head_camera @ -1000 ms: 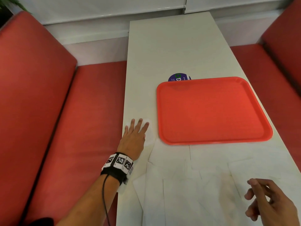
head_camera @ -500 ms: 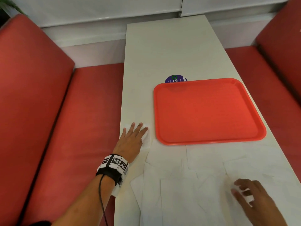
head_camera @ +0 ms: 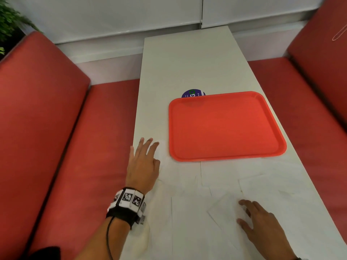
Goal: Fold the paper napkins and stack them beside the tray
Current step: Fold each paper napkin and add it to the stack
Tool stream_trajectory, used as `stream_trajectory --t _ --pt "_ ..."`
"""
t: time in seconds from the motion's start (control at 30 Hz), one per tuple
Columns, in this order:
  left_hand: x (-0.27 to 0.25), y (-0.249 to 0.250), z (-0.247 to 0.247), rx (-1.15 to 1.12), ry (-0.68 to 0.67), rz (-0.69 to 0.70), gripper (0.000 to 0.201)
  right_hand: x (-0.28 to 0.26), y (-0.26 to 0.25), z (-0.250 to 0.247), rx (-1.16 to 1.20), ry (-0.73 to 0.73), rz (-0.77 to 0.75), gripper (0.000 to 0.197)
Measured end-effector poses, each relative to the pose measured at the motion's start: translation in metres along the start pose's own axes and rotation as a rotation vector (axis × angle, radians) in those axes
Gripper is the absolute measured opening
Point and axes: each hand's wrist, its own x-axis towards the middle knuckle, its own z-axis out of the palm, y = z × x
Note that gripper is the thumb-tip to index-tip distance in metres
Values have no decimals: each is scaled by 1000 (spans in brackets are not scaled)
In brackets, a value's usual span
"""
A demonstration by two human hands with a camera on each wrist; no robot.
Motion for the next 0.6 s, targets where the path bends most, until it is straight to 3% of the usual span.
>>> stream_trajectory --t 0.1,0.2,0.33,0.43,0.5,0.6 --pt "-44 41 1 -146 39 32 50 1 -4 -17 199 -16 7 19" --pt "-90 84 10 -293 -56 62 47 -4 -6 -34 342 50 -53 25" --pt "-117 124 17 -634 -227 -134 40 -13 -12 -64 653 28 -87 11" --pt "-114 150 7 -985 -385 -321 47 -17 -19 -83 958 16 -76 22" --pt "-110 167 -3 -1148 -452 -365 43 -20 -28 -96 1103 43 -29 31" --pt "-104 184 -16 -1232 -422 -374 28 -22 -34 -109 1209 20 26 38"
